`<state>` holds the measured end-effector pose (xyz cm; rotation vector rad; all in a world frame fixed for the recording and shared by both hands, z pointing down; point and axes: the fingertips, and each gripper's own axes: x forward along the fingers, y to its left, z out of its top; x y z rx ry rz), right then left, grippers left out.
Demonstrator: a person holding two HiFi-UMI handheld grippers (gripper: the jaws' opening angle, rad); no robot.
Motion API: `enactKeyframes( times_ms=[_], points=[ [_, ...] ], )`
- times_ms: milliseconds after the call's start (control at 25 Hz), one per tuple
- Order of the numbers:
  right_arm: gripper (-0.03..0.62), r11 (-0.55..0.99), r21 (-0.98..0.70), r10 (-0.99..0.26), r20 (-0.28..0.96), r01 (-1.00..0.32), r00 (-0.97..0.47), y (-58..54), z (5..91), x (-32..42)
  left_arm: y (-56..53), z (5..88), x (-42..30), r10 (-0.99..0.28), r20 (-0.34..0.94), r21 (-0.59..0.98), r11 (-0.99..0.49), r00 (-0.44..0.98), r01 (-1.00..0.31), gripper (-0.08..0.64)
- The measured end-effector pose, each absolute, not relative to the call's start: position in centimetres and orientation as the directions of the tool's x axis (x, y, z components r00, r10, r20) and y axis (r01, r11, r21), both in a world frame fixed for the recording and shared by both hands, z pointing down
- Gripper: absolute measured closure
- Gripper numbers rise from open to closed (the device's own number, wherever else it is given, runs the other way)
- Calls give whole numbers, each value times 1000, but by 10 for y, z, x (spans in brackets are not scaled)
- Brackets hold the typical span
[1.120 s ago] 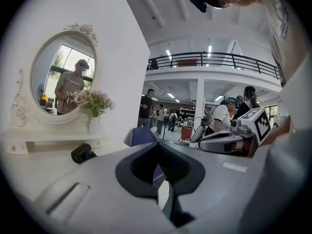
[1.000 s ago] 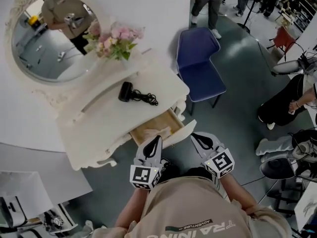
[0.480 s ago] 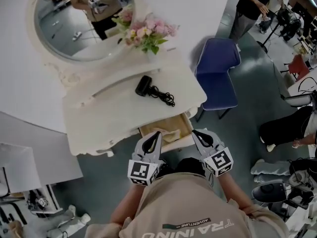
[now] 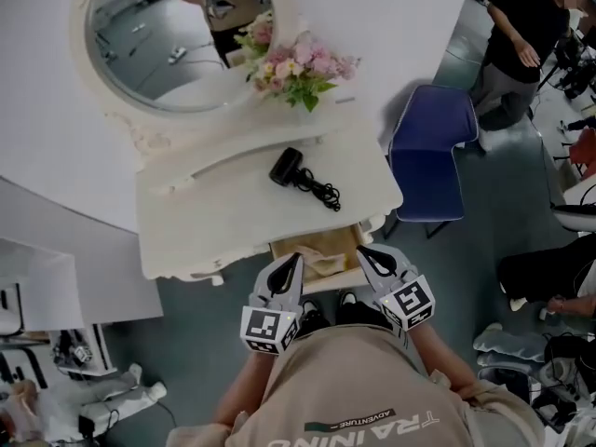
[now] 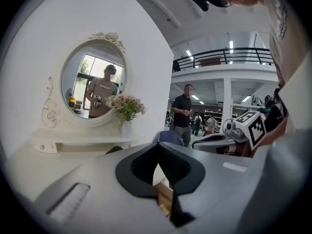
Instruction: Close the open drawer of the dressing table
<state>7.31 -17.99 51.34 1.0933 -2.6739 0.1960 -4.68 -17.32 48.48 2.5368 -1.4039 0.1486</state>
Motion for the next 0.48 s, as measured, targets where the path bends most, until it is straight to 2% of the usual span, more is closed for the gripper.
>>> enactKeyframes(
  times_ms=[240,480],
  points=[
    [589,730,-61,-637,300,-681,-710,-193,529,89,-187,474,-38,-855,174,170,-463,489,-870,543],
    [589,718,-135,-559,473,-682,-681,-177,609,113,-189,470,-30,-866,166,164,-448,472,-879,543]
  ],
)
